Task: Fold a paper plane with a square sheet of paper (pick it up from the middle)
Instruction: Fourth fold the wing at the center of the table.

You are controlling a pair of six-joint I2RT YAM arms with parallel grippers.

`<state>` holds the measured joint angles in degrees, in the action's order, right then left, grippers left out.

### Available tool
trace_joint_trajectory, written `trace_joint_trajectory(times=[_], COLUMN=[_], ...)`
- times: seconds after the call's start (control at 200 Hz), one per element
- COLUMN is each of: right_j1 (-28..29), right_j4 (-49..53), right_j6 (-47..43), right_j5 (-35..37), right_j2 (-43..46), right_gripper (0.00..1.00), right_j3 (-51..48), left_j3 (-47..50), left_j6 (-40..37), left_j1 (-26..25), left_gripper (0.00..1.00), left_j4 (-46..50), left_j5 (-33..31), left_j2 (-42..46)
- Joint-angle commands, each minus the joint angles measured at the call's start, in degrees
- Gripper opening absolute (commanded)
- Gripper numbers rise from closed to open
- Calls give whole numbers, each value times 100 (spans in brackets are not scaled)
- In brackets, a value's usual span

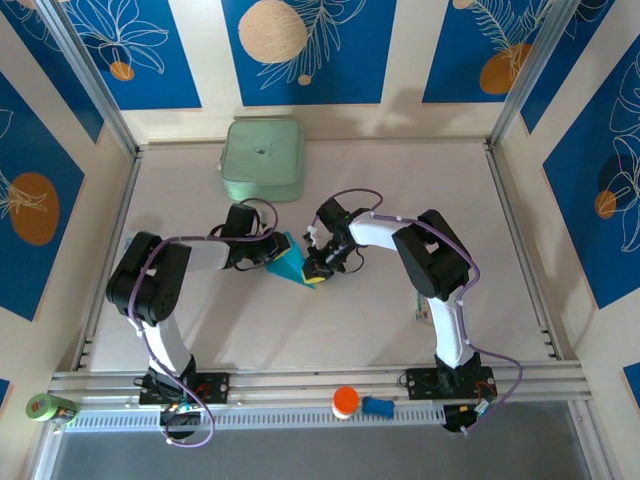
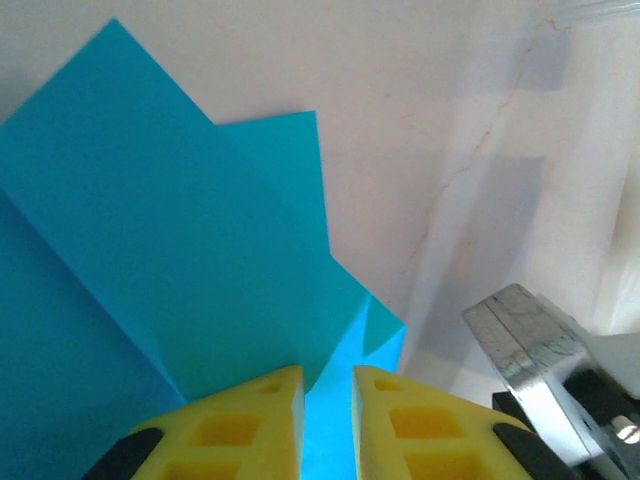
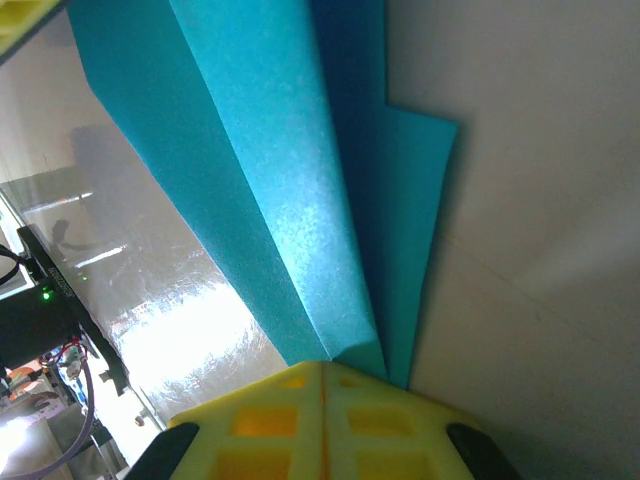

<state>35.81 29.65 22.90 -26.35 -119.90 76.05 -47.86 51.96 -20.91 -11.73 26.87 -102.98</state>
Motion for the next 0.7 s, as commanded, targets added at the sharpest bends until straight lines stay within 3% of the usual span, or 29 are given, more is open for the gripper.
trace_joint_trajectory(times=[0.0,0.695], right_j1=[-30,-39], right_j4=[340,107], right_j6=[-61,137], right_j5=[132,-42], right_j2=[-31,249], right_gripper=[7,7], right_j3=[-101,-87], left_j3=[-145,-126], left_j6=[-138,-134], left_j1=[-3,-1], left_gripper=[20,17], left_j4=[238,487], left_j5=[-194,-398], left_j2=[-95,-292])
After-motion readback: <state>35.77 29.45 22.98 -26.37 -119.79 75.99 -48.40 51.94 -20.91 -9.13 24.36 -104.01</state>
